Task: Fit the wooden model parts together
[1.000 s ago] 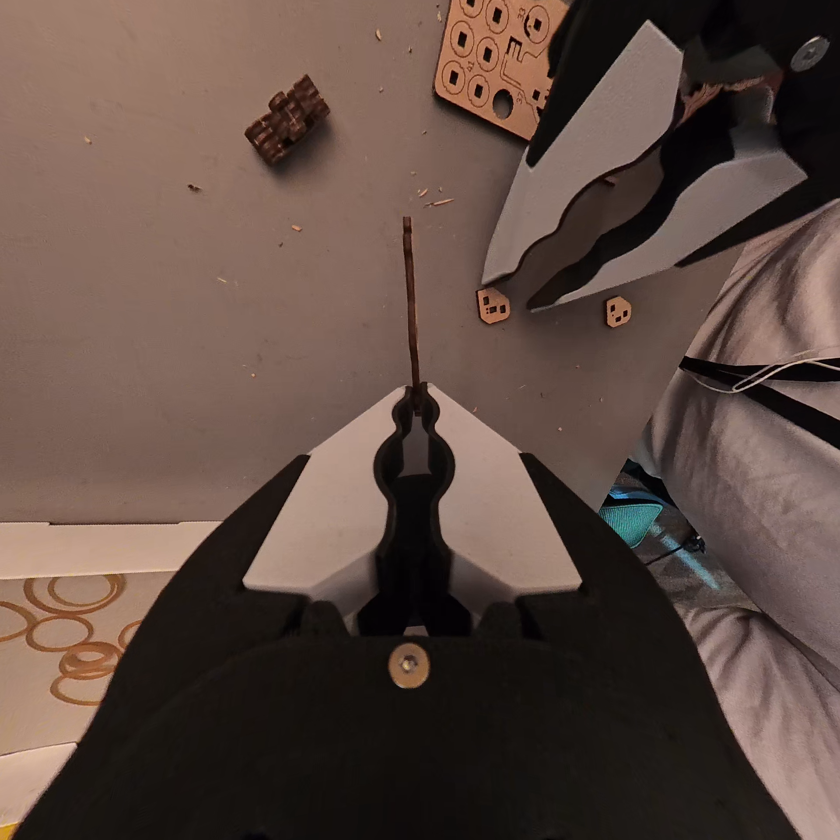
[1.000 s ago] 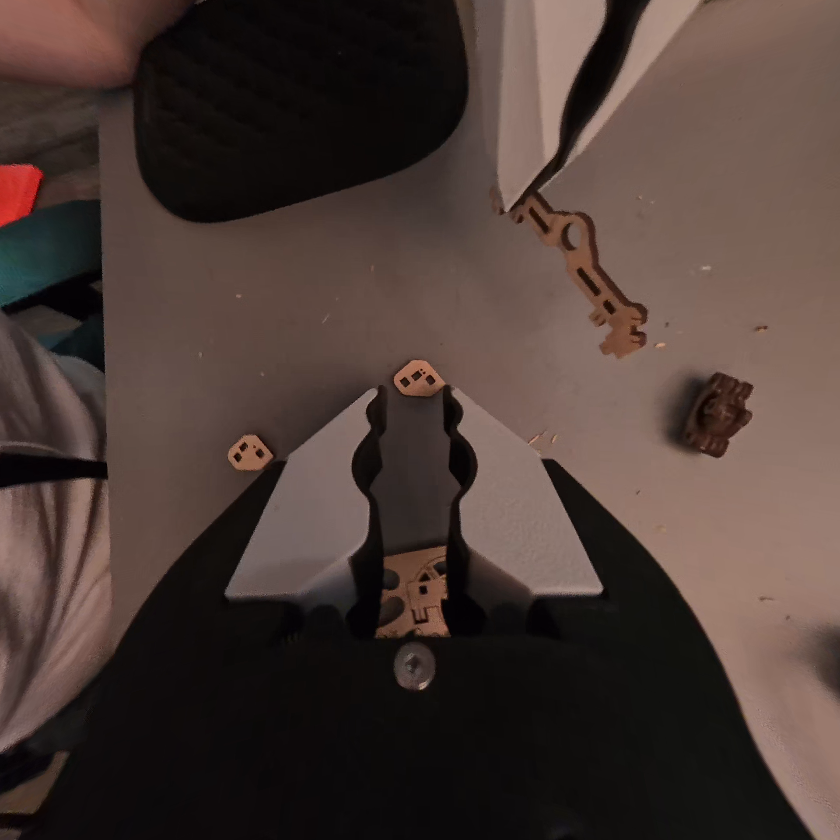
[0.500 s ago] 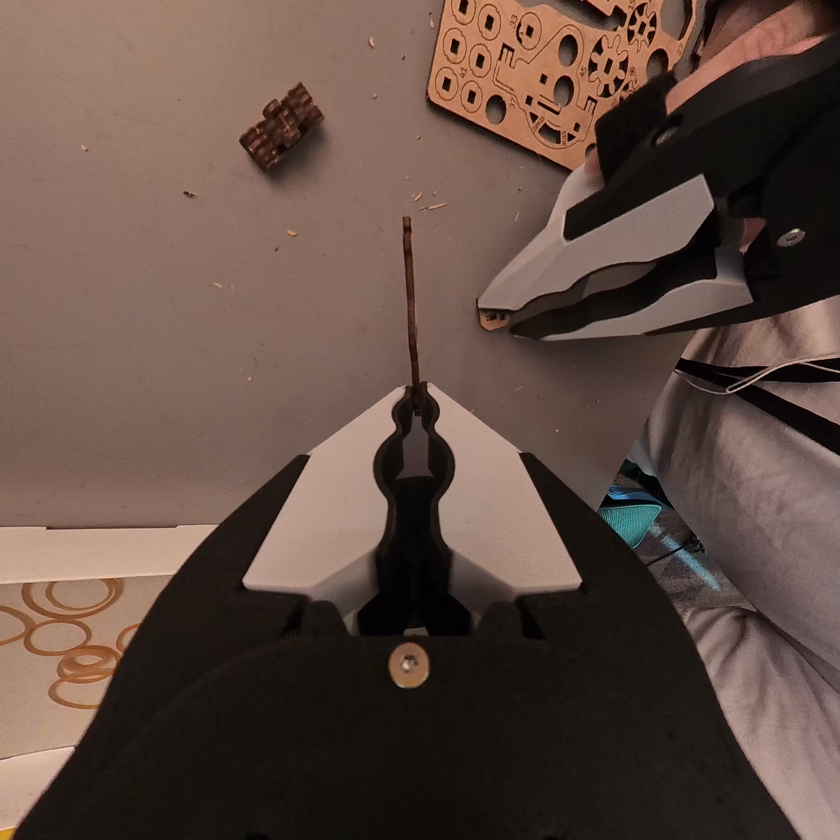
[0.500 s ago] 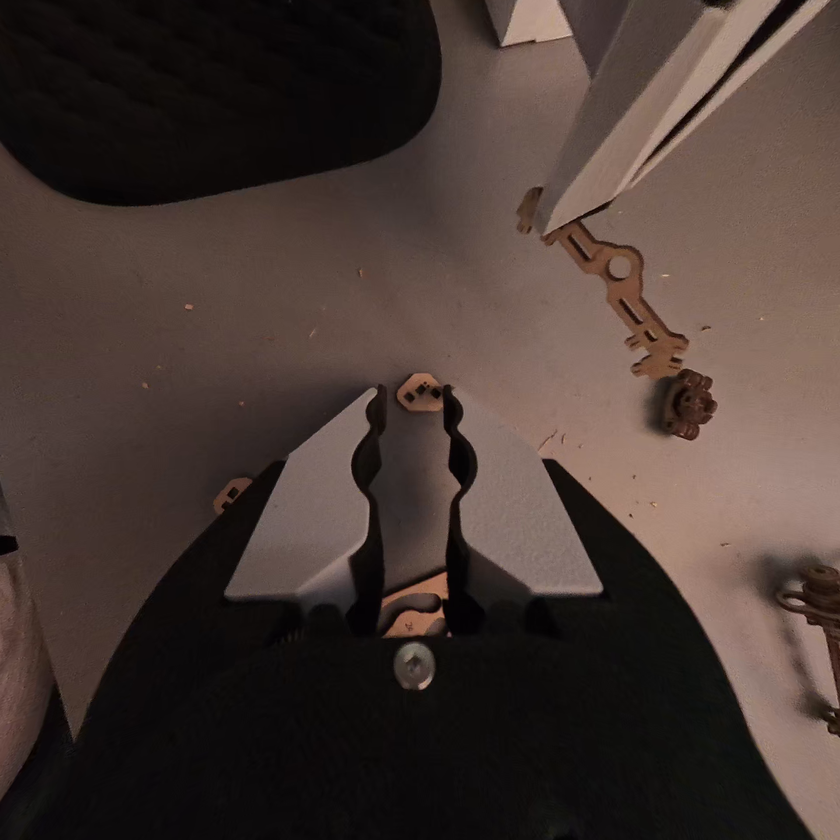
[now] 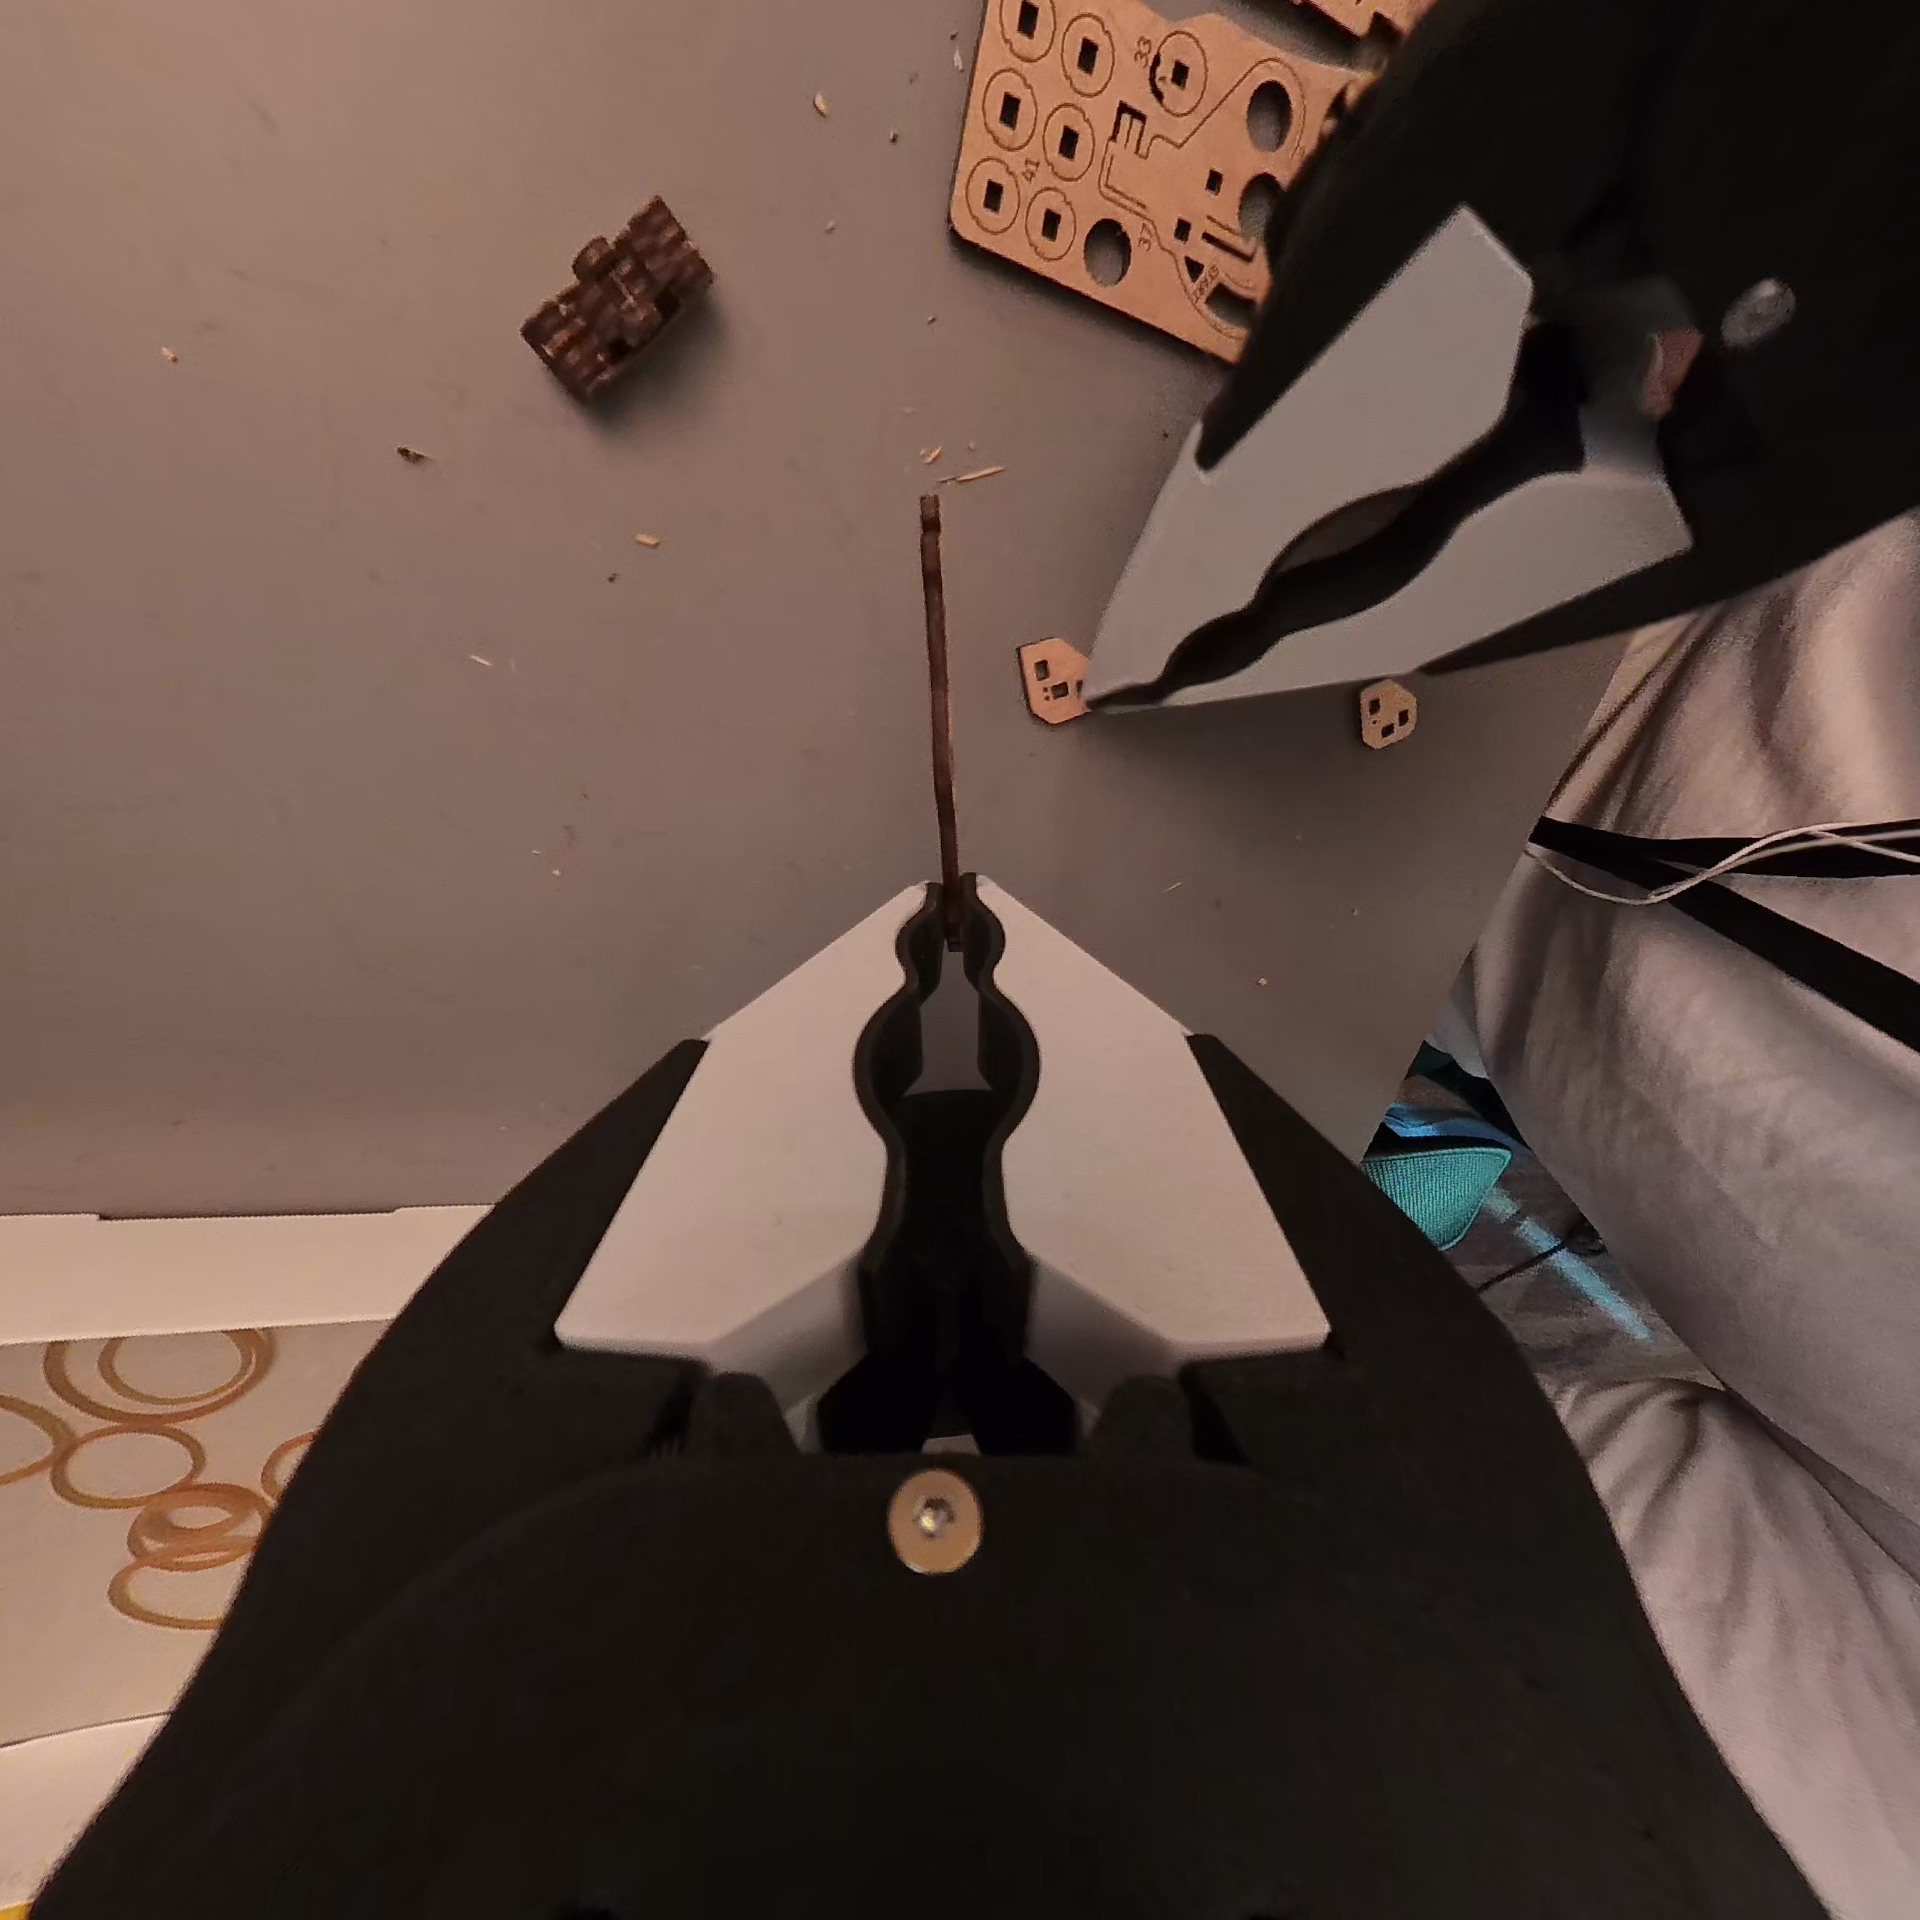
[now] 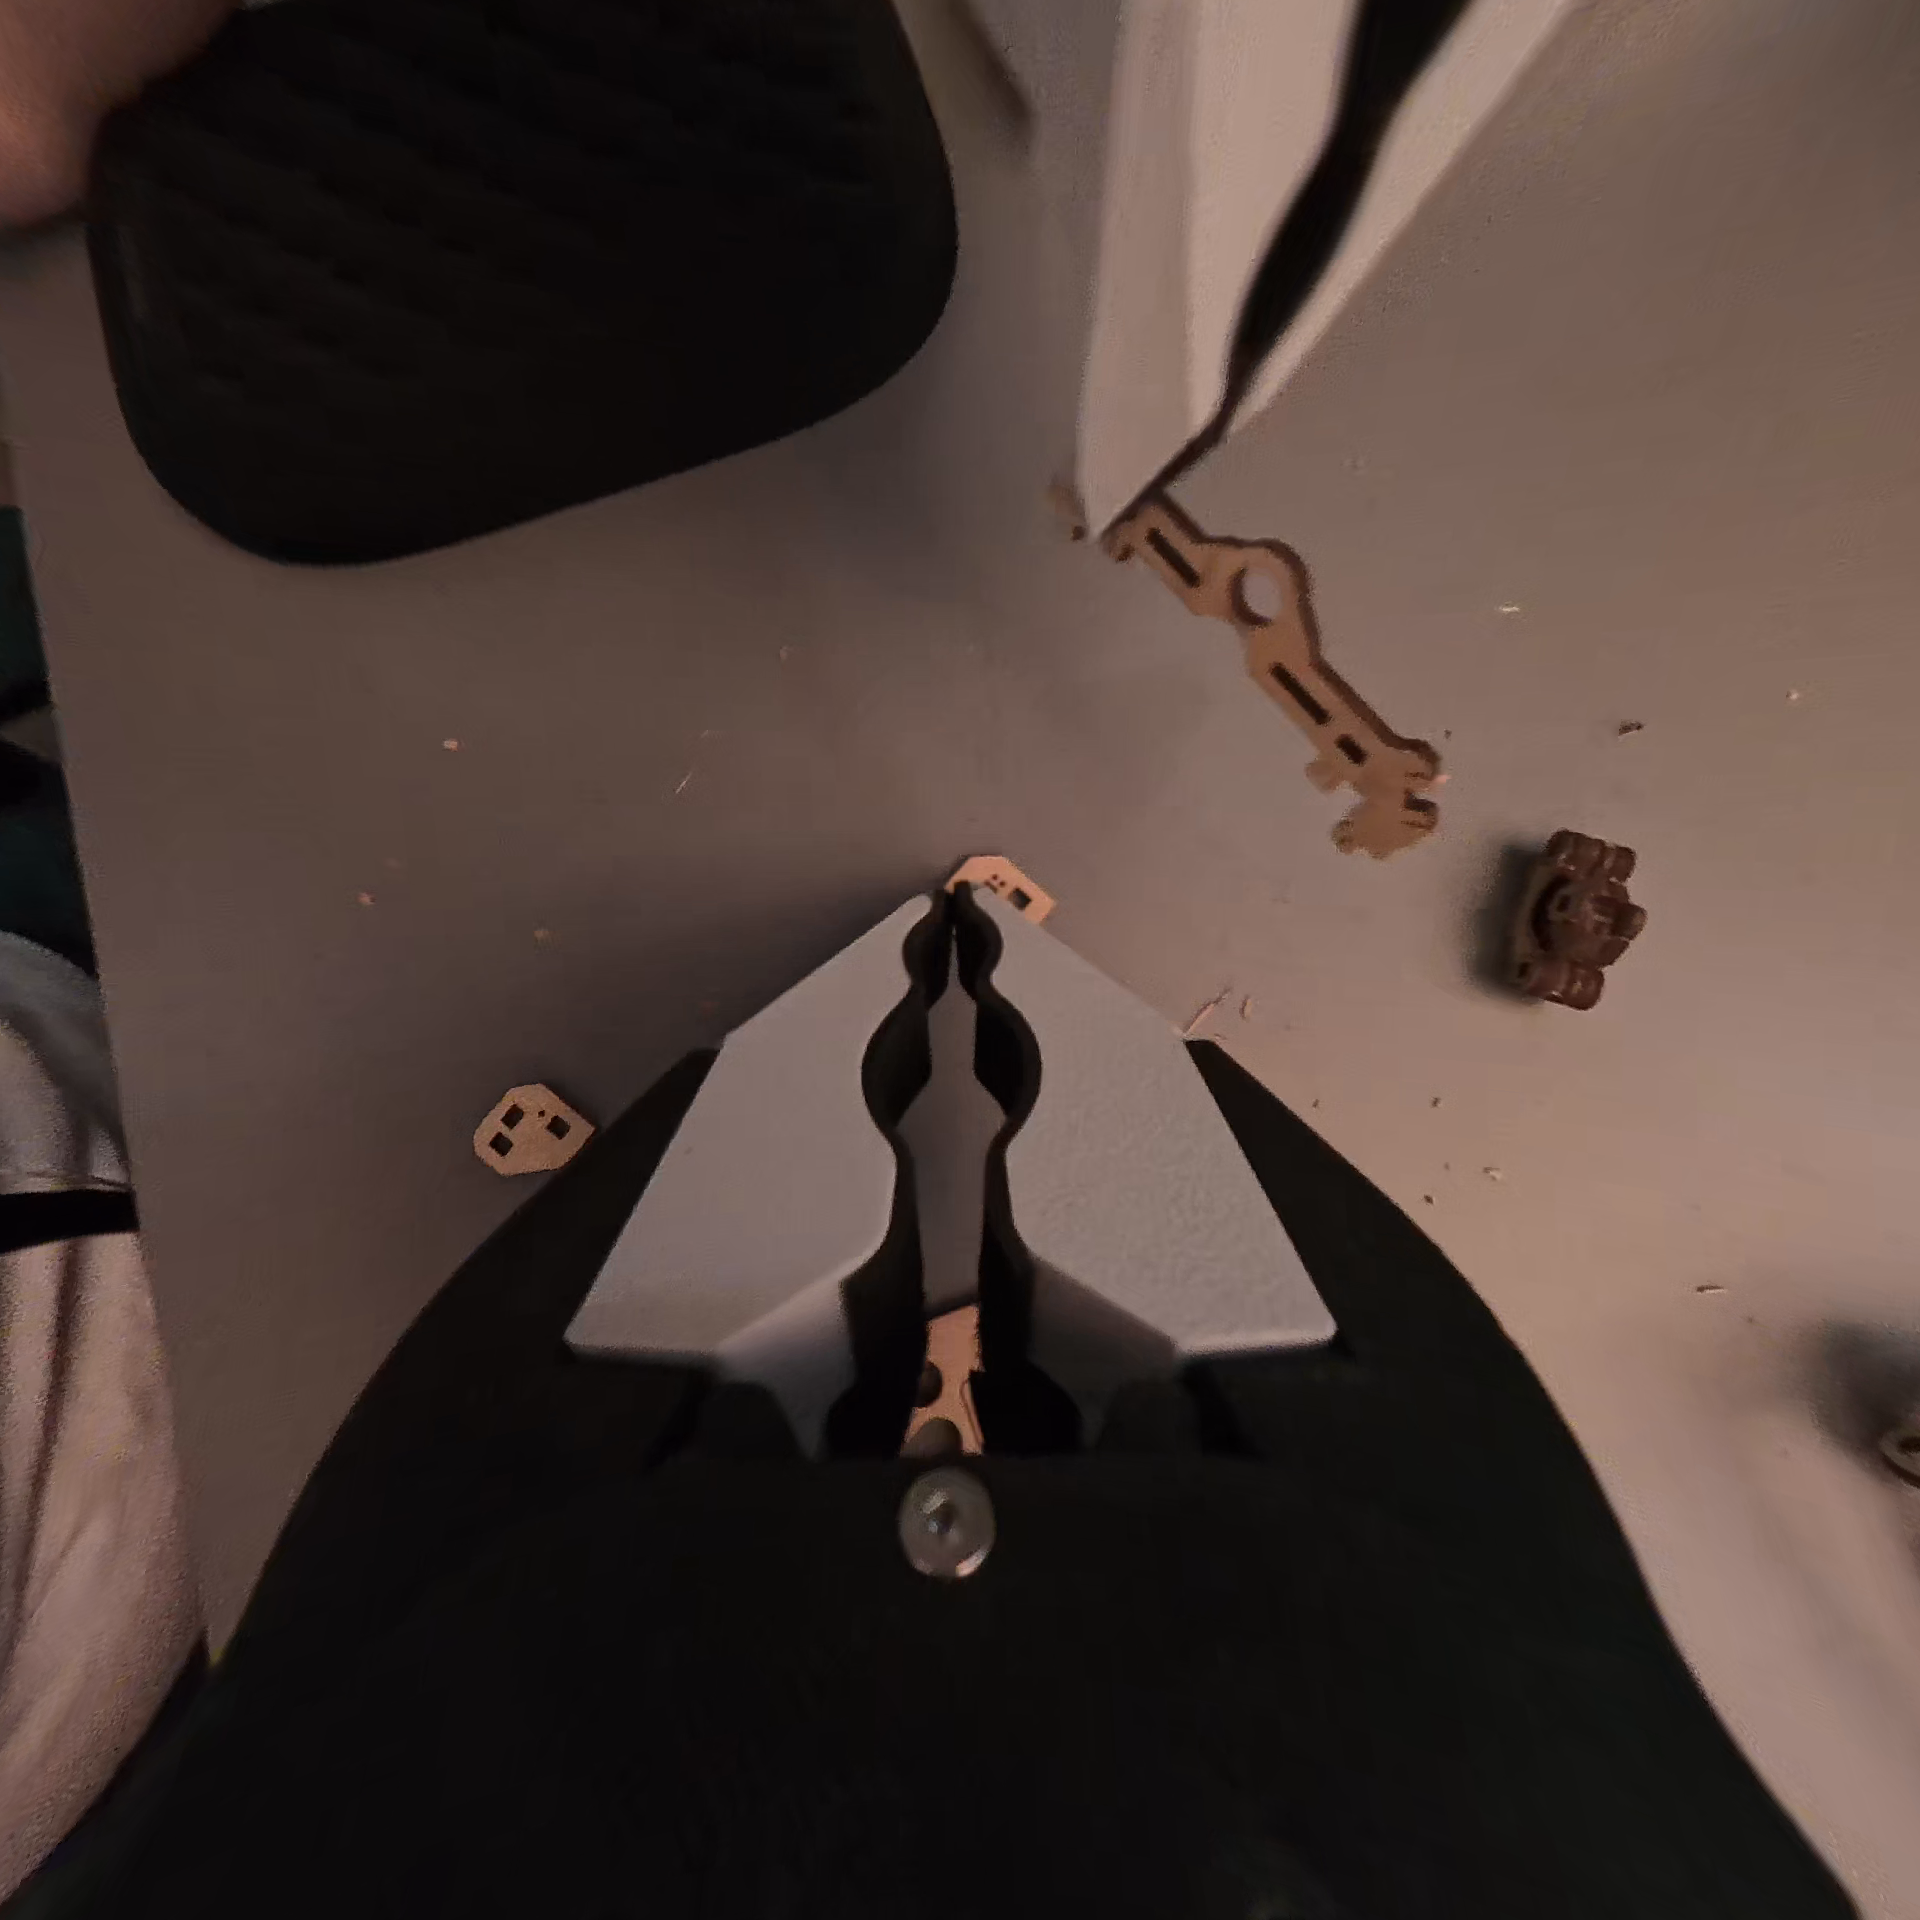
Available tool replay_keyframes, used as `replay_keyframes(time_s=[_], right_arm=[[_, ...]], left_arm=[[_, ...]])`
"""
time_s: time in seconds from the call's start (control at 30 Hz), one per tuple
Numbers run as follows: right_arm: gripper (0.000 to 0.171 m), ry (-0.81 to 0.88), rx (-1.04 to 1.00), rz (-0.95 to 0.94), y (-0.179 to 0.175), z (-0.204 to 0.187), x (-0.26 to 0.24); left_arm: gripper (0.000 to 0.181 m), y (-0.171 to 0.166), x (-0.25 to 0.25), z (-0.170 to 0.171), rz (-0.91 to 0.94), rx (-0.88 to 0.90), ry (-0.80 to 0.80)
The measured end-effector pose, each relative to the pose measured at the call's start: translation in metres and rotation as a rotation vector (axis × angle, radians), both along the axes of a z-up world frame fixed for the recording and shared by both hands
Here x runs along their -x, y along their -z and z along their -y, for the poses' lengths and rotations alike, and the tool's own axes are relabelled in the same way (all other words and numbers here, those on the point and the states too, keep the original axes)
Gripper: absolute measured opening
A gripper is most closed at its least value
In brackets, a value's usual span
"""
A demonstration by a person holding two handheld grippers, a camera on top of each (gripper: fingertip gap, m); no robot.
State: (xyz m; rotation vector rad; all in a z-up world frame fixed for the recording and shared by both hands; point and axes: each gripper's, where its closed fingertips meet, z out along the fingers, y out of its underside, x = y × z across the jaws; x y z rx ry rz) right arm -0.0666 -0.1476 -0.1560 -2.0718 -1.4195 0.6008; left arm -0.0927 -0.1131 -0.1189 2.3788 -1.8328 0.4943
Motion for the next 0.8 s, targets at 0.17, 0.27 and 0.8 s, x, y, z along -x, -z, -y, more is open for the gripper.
replay_keyframes(time_s=[0.17, 0.27, 0.8], right_arm=[[0.012, 0.012, -0.002, -0.029, -0.006, -0.011, -0.003], [0.034, 0.134, 0.100, -0.073, -0.013, -0.002, 0.004], [0.030, 0.638, -0.027, -0.053, 0.006, -0.004, -0.008]], left_arm=[[0.001, -0.004, 0.001, 0.001, 0.012, -0.009, 0.003], [0.001, -0.008, 0.001, 0.000, 0.025, -0.016, -0.006], [0.001, -0.029, -0.011, 0.022, 0.113, -0.032, 0.056]])
